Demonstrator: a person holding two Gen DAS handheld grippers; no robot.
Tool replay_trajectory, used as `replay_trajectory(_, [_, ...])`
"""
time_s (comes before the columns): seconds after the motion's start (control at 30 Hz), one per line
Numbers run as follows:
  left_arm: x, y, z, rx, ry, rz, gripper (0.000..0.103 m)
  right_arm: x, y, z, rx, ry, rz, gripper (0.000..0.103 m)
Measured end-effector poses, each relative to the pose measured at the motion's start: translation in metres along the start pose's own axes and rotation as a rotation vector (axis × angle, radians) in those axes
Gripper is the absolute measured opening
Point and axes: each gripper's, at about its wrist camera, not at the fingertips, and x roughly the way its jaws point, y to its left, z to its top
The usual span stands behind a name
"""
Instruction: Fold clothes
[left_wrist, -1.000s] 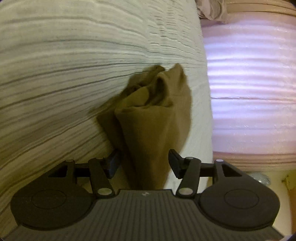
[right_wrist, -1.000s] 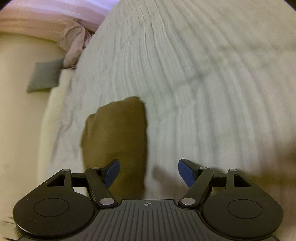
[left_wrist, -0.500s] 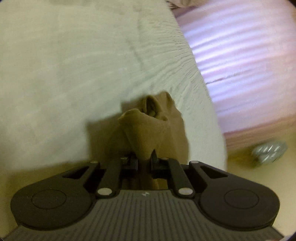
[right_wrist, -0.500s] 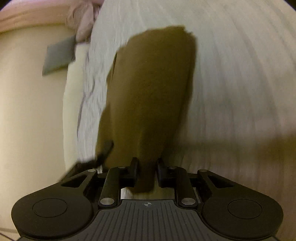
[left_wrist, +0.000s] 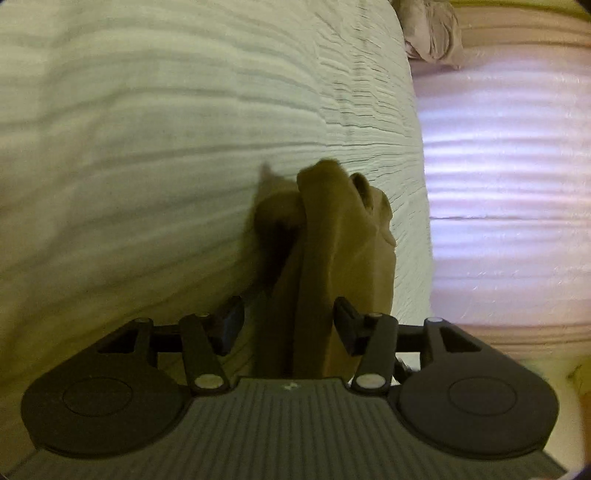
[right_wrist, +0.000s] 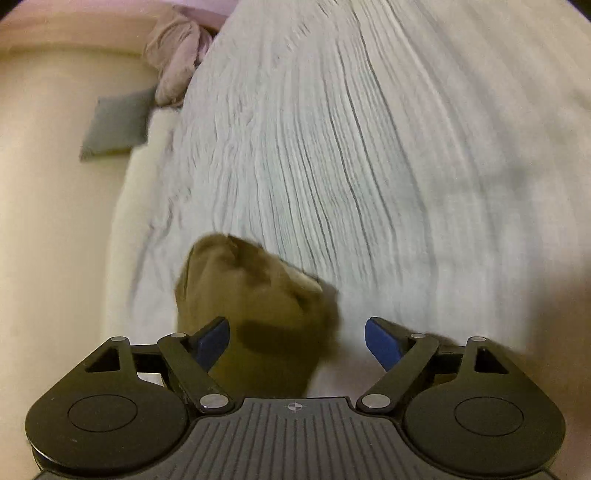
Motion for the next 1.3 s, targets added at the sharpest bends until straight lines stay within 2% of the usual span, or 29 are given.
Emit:
replay_trajectory(0.03, [0.006, -0.001, 0.004, 0.000, -0.009, -0.017, 0.040, 0.008, -0.003, 0.004, 0.022, -0.002, 0.024, 0.083])
replay_trajectory(0.07, [0.011, -0.002, 0.008, 0.001, -0.018, -0.034, 0.021, 0.013, -0.003, 0.005, 0.029, -0.014, 0.048, 0.083])
replay_trajectory(0.1, [0.017, -0.003, 0.012, 0.001, -0.027, -0.051, 0.011, 0.018, -0.002, 0.005, 0.036, -0.024, 0.064, 0.073])
replay_trajectory(0.13, [0.019, -0.004, 0.017, -0.005, -0.021, -0.066, 0.009, 0.021, 0.000, 0.002, 0.044, -0.024, 0.055, 0.029])
replay_trajectory(0.17, [0.017, -0.009, 0.025, 0.024, -0.017, -0.064, 0.009, 0.023, 0.001, -0.002, 0.066, -0.017, 0.036, 0.025])
replay_trajectory(0.27, [0.011, -0.026, 0.053, 0.146, 0.018, -0.038, 0.008, 0.003, 0.006, -0.028, 0.096, -0.044, 0.007, 0.023])
replay_trajectory(0.4, [0.008, -0.037, 0.103, 0.260, 0.086, 0.010, 0.009, -0.022, 0.023, -0.084, 0.144, -0.019, -0.008, 0.023])
replay_trajectory(0.5, [0.024, -0.041, 0.132, 0.341, 0.186, 0.062, 0.011, -0.027, 0.027, -0.113, 0.164, 0.011, -0.036, 0.024])
replay_trajectory(0.57, [0.033, -0.043, 0.137, 0.374, 0.235, 0.083, 0.013, -0.032, 0.029, -0.106, 0.117, -0.025, -0.077, 0.057])
replay_trajectory(0.6, [0.031, -0.044, 0.136, 0.379, 0.240, 0.080, 0.015, -0.034, 0.030, -0.100, 0.093, -0.046, -0.103, 0.061])
replay_trajectory(0.67, [0.026, -0.046, 0.135, 0.389, 0.250, 0.073, 0.019, -0.040, 0.037, -0.086, 0.036, -0.093, -0.123, 0.062])
replay_trajectory(0.7, [0.022, -0.044, 0.134, 0.377, 0.228, 0.068, 0.022, -0.042, 0.041, -0.078, 0.007, -0.110, -0.121, 0.062])
replay_trajectory(0.73, [0.018, -0.042, 0.133, 0.366, 0.206, 0.064, 0.032, -0.040, 0.046, -0.069, -0.017, -0.119, -0.118, 0.062])
replay_trajectory(0.77, [0.014, -0.039, 0.133, 0.354, 0.185, 0.060, 0.036, -0.031, 0.054, -0.059, -0.034, -0.124, -0.109, 0.062])
replay_trajectory(0.87, [0.004, -0.033, 0.131, 0.327, 0.139, 0.034, 0.036, -0.010, 0.066, -0.034, -0.082, -0.115, -0.063, 0.062])
replay_trajectory(0.93, [0.011, -0.033, 0.132, 0.321, 0.129, 0.022, 0.034, 0.011, 0.071, -0.026, -0.109, -0.072, -0.038, 0.062])
replay_trajectory(0.97, [0.017, -0.034, 0.131, 0.329, 0.135, 0.016, 0.028, 0.020, 0.070, -0.023, -0.115, -0.046, -0.036, 0.061])
replay_trajectory(1.0, [0.023, -0.035, 0.130, 0.338, 0.142, 0.009, 0.020, 0.023, 0.071, -0.024, -0.126, -0.032, -0.036, 0.050])
replay_trajectory(1.03, [0.026, -0.037, 0.130, 0.366, 0.143, 0.004, 0.003, 0.027, 0.075, -0.023, -0.153, -0.032, -0.023, 0.007])
replay_trajectory(1.17, [0.027, -0.042, 0.131, 0.424, 0.077, -0.041, 0.003, 0.020, 0.086, -0.026, -0.236, -0.134, -0.046, 0.007])
replay_trajectory(1.3, [0.039, -0.036, 0.122, 0.462, 0.068, 0.044, 0.004, 0.037, 0.074, -0.032, -0.199, -0.101, -0.150, 0.008])
